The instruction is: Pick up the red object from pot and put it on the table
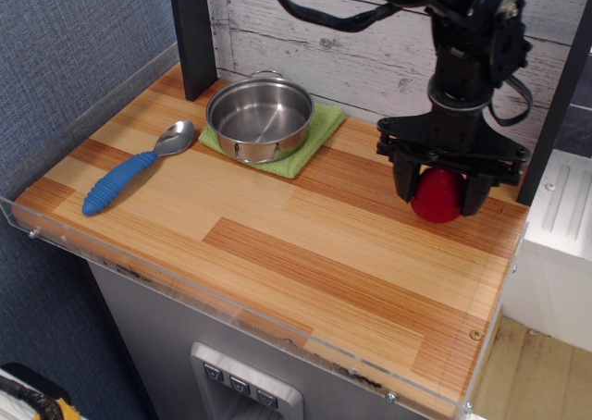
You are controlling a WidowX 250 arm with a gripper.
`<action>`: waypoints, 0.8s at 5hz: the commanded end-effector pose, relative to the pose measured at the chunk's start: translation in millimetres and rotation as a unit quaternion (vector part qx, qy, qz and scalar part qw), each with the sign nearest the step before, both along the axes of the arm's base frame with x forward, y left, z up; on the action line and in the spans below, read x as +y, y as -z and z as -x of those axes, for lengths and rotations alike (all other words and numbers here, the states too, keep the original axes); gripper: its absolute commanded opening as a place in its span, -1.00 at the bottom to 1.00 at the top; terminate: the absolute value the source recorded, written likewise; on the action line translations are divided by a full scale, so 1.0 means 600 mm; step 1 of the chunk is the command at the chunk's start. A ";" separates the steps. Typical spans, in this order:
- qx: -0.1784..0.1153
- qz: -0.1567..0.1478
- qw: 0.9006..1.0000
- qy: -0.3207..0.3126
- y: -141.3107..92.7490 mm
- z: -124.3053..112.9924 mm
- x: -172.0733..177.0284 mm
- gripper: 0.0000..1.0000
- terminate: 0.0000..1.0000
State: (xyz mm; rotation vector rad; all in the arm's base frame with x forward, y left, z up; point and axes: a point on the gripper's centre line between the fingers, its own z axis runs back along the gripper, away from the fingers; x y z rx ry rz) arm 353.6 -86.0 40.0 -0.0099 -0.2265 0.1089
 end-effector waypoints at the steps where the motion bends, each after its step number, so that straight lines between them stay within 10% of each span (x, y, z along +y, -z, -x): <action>1: 0.003 0.011 1.000 -0.013 0.003 -0.001 0.028 -1.00 -1.00; 3: 0.025 0.026 0.999 -0.022 0.017 0.003 0.036 -1.00 -1.00; 4: 0.025 0.034 0.999 -0.004 0.001 0.004 0.042 1.00 -1.00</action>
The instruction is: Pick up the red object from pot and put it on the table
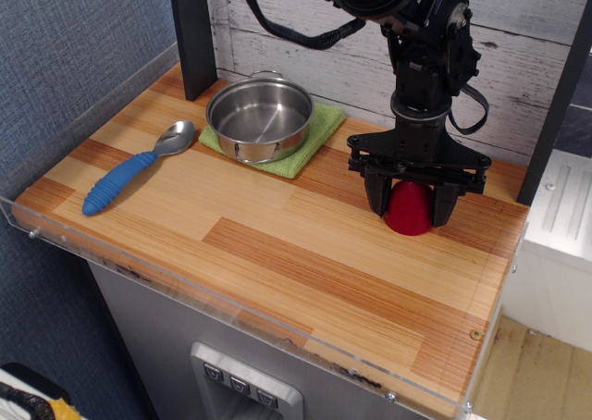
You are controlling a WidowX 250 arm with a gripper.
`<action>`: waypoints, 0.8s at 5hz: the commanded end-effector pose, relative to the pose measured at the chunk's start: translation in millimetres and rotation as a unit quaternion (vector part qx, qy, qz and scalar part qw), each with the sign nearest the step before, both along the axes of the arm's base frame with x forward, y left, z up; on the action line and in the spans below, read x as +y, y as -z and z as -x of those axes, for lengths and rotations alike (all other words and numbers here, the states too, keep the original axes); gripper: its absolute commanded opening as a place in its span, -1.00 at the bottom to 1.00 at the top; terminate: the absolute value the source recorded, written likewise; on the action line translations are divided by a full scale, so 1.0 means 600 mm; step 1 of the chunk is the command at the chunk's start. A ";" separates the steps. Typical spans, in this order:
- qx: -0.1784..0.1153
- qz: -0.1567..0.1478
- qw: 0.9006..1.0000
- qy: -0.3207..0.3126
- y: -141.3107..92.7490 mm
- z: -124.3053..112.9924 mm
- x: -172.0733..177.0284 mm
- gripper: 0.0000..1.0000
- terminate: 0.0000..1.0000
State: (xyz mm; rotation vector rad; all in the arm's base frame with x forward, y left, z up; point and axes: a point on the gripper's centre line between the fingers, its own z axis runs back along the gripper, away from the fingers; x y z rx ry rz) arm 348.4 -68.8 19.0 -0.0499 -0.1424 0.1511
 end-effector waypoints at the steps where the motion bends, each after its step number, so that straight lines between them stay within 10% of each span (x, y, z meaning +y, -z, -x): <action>1: -0.042 0.001 0.999 0.017 -0.080 -0.002 0.016 1.00 -1.00; 4: -0.060 0.018 0.997 0.054 -0.189 0.060 0.061 1.00 -1.00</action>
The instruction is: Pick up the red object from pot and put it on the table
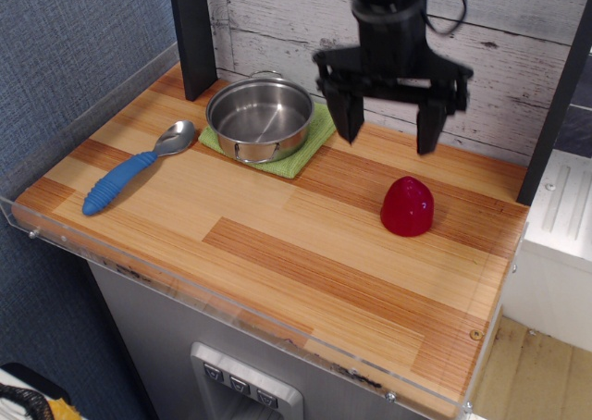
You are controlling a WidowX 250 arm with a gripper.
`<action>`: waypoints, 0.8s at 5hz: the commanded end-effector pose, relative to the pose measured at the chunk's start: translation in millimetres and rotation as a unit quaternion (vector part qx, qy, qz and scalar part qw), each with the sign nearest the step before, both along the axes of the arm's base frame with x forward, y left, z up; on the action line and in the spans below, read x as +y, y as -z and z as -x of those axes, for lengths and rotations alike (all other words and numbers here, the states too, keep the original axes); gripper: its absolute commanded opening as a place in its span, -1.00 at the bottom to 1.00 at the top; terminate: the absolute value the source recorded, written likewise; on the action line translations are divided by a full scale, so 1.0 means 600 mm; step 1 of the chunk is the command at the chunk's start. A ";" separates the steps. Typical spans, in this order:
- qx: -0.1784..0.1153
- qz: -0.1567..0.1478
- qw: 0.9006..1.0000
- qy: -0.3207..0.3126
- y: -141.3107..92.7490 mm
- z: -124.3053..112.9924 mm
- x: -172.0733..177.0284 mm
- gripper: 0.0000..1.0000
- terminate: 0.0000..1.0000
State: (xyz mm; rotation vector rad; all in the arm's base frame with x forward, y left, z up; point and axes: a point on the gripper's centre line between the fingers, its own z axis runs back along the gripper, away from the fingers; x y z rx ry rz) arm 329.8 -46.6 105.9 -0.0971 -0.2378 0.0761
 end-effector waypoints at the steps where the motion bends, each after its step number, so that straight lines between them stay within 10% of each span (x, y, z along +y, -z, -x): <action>1: 0.037 -0.024 0.999 0.027 -0.023 0.067 0.052 1.00 -1.00; 4: 0.047 -0.043 0.998 0.021 -0.021 0.126 0.081 1.00 -1.00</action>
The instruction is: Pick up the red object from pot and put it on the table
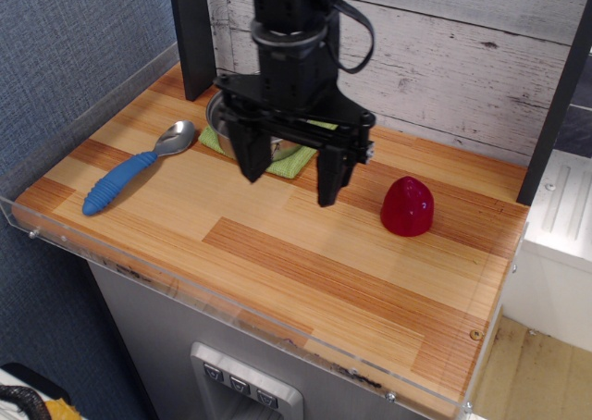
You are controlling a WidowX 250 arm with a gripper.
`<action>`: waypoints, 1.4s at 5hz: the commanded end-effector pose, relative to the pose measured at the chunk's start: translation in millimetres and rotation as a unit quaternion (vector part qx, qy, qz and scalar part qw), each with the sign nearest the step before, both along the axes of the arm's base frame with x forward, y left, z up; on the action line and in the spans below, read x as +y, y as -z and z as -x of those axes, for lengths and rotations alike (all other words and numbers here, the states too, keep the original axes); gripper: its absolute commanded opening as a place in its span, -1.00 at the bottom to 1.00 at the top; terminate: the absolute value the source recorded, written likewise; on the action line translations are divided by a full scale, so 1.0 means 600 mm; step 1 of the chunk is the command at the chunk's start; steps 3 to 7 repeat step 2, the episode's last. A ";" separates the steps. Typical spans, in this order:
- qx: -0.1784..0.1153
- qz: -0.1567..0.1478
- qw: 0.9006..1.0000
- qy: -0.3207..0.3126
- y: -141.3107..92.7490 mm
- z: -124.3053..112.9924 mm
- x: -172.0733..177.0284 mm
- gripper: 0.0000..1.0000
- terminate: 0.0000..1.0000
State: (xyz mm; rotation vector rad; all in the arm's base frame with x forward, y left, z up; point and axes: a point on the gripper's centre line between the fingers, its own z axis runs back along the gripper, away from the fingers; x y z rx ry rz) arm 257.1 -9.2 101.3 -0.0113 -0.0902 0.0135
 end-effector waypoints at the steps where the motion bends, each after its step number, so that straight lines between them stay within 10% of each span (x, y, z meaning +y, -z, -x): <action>1: -0.027 0.001 1.000 -0.007 -0.028 0.005 0.018 1.00 -1.00; 2: -0.027 0.001 1.000 -0.007 -0.028 0.005 0.018 1.00 1.00; 7: -0.027 0.001 1.000 -0.007 -0.028 0.005 0.018 1.00 1.00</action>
